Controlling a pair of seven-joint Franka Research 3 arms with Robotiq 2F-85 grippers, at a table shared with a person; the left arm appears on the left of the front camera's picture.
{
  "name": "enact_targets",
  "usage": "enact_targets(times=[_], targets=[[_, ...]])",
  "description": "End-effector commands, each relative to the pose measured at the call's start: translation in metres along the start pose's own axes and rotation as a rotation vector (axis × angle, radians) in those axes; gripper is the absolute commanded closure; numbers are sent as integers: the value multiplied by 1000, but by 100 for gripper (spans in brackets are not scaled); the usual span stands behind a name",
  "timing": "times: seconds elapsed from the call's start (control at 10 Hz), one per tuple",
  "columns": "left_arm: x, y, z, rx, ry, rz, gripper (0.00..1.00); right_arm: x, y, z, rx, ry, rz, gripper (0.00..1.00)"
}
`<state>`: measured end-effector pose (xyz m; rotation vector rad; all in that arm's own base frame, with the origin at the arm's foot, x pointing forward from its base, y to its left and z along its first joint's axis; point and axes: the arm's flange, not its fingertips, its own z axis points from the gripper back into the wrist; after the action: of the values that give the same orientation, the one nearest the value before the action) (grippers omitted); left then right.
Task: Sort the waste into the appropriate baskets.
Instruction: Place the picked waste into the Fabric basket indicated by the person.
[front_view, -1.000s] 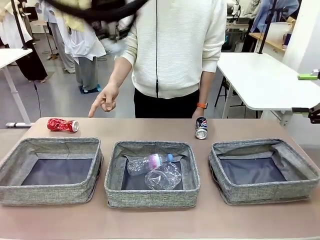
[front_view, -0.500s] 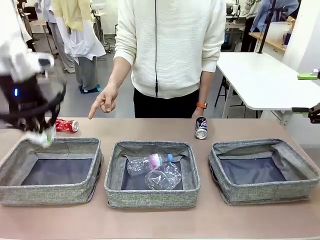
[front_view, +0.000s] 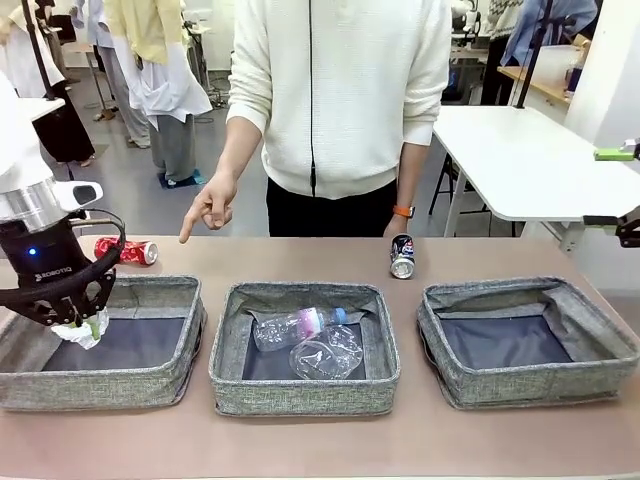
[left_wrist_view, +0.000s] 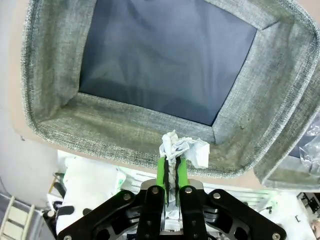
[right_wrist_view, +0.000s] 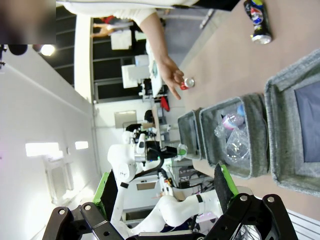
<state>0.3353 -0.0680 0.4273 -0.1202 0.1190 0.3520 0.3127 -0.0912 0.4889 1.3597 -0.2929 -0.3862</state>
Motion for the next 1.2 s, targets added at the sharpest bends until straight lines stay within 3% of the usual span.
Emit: enact_targets(times=[0.0,0.2,0.3,0.4,0.5,0.6,0.7,1.1], targets=[[3,-6,7,-21,-21,16,92,0,3,3,-1,6,0,0],[7,-10,11,-73,-28,67,92,0,3,3,-1,6,0,0],[7,-11,12,-99,-51,68,34,0,3,3,-1,6,0,0],[7,-12,14,-127,-46,80,34,0,3,3,-1,6,0,0],[8,-9,15,-136,-46,81,0,0,3,3,-1,6,0,0],[8,-10,14,-150,-39,88,29,0,3,3,-1,6,0,0],[8,-12,13,-159,-32,93,0,0,3,3,-1,6,0,0],[14,-31,15,-237,15,95,0,0,3,3,-1,6,0,0]])
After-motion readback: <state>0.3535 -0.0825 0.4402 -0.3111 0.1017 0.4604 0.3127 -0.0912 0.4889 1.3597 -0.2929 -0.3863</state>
